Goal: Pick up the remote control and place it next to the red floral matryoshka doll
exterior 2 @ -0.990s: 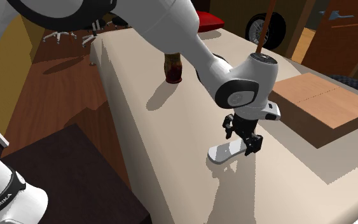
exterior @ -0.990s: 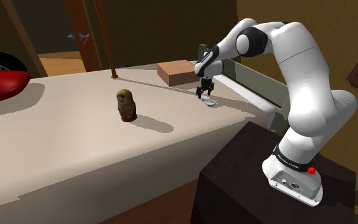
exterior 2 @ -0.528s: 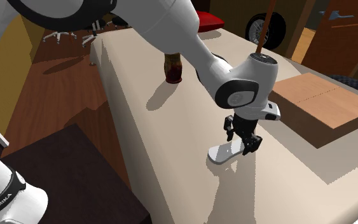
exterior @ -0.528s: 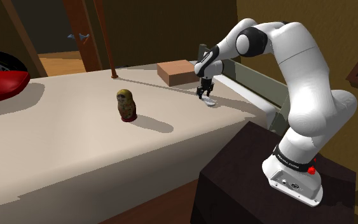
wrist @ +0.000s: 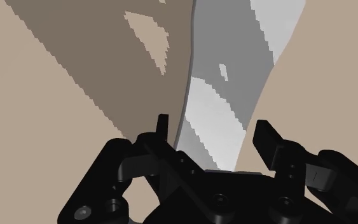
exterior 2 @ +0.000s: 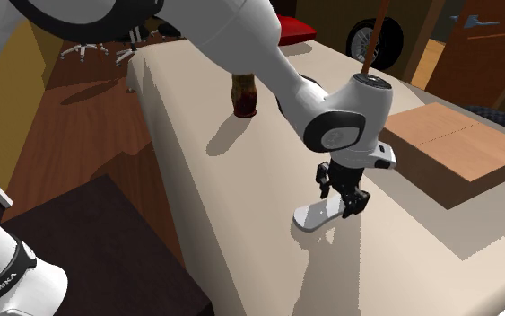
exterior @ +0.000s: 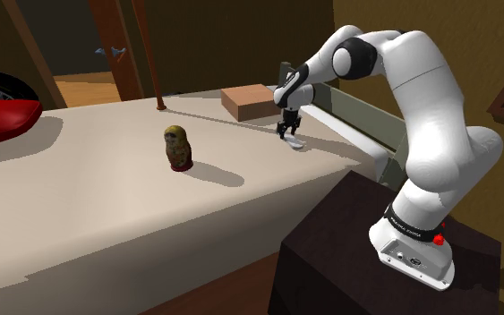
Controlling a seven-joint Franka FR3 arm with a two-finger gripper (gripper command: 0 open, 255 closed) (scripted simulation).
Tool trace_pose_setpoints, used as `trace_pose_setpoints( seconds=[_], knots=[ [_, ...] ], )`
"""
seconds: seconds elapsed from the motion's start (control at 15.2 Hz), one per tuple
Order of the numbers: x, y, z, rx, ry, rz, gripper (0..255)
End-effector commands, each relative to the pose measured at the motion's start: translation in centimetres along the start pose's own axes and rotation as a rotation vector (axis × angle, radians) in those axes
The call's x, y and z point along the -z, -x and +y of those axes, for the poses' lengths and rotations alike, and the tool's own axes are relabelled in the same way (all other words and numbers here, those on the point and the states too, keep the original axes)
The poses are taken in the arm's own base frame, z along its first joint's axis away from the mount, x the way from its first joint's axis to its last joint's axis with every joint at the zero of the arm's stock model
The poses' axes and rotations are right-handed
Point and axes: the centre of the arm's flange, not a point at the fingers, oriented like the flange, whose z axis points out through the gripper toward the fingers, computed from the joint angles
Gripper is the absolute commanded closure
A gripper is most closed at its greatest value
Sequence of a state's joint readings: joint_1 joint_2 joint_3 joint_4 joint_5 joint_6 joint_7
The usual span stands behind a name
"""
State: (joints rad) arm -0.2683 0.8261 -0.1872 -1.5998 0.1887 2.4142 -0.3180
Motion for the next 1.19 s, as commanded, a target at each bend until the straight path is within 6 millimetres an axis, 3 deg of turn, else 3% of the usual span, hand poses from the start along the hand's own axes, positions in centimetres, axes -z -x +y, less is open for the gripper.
trace_pose_setpoints(
  seconds=[0.0, 1.12],
  knots=[
    [0.8, 0.0, 0.0, 0.0, 0.0, 0.001, 255],
    [9.8, 0.0, 0.1, 0.0, 0.0, 0.001, 255]
  ],
)
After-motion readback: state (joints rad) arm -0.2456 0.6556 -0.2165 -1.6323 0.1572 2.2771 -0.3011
